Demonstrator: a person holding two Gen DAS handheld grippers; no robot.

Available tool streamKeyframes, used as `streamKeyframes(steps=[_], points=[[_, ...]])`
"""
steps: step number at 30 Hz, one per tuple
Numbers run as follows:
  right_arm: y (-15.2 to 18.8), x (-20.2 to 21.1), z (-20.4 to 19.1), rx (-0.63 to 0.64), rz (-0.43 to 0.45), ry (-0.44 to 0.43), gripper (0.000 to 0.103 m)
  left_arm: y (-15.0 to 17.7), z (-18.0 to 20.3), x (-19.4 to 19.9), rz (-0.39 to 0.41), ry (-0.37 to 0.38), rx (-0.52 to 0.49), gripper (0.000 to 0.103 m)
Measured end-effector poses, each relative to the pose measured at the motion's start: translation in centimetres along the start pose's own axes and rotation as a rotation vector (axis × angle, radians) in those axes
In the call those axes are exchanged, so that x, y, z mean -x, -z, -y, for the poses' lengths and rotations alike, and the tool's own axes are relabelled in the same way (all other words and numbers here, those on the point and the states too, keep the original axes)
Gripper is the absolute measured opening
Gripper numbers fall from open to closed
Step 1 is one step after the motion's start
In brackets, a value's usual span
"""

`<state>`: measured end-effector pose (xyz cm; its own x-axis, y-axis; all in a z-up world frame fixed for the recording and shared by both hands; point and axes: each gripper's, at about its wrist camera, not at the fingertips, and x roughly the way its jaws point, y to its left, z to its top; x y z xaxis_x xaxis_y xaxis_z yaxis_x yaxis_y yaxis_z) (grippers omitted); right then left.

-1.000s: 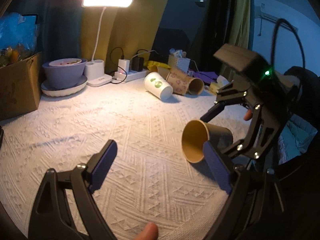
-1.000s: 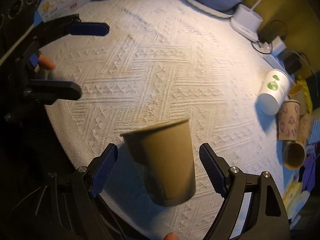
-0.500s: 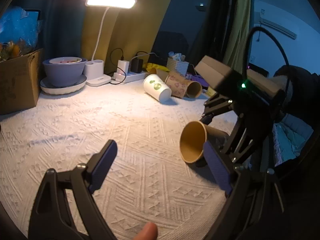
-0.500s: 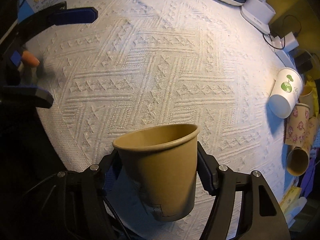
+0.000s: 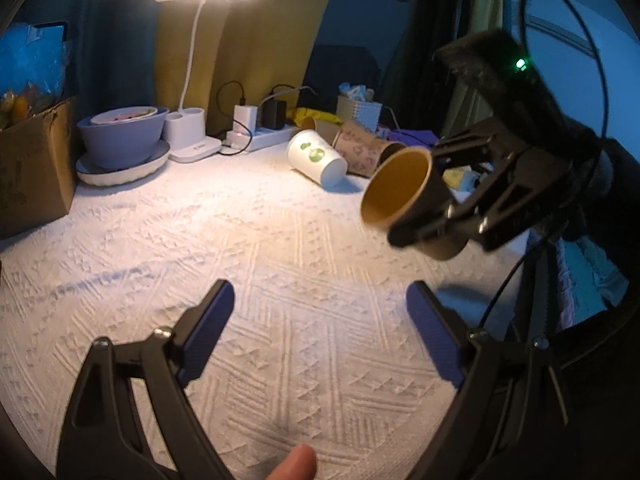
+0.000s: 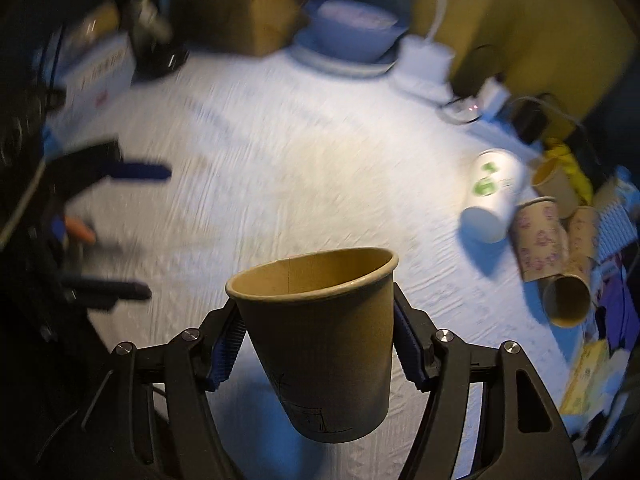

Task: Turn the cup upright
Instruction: 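Lower the upright tan cup onto the tablecloth with the right gripper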

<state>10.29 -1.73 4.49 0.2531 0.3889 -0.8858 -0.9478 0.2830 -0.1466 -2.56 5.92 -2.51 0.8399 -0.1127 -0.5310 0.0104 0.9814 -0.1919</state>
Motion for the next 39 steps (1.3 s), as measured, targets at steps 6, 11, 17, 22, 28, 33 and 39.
streamKeyframes(steps=[6,11,17,22,28,33,39], points=[[1.3,2.4,1.7,-0.162,0.209,0.03,0.069,-0.5,0.0,-0.9,-0.025,-0.015,0.019,0.089],[2.5,2.5,3.1,-0.259,0.335,0.091,0.069,-1.2,0.8,-1.7,-0.035,-0.009,0.01,0.089],[4.1,2.1,3.3,-0.349,0.458,0.091,0.069,-1.6,0.8,-2.6,-0.035,-0.011,0.04,0.089],[4.7,0.6,3.9,-0.425,0.508,0.075,0.069,-1.4,-1.1,-3.5,-0.053,0.043,0.144,0.089],[5.5,-2.2,5.9,-0.622,0.436,0.074,0.069,-1.1,-2.9,-3.0,-0.03,0.078,0.238,0.089],[6.4,-2.0,6.2,-0.668,0.434,0.086,0.069,-1.1,-3.1,-2.8,-0.026,0.089,0.251,0.089],[7.2,-1.7,5.2,-0.641,0.398,0.085,0.069,-1.2,-2.8,-2.8,-0.023,0.092,0.234,0.089]])
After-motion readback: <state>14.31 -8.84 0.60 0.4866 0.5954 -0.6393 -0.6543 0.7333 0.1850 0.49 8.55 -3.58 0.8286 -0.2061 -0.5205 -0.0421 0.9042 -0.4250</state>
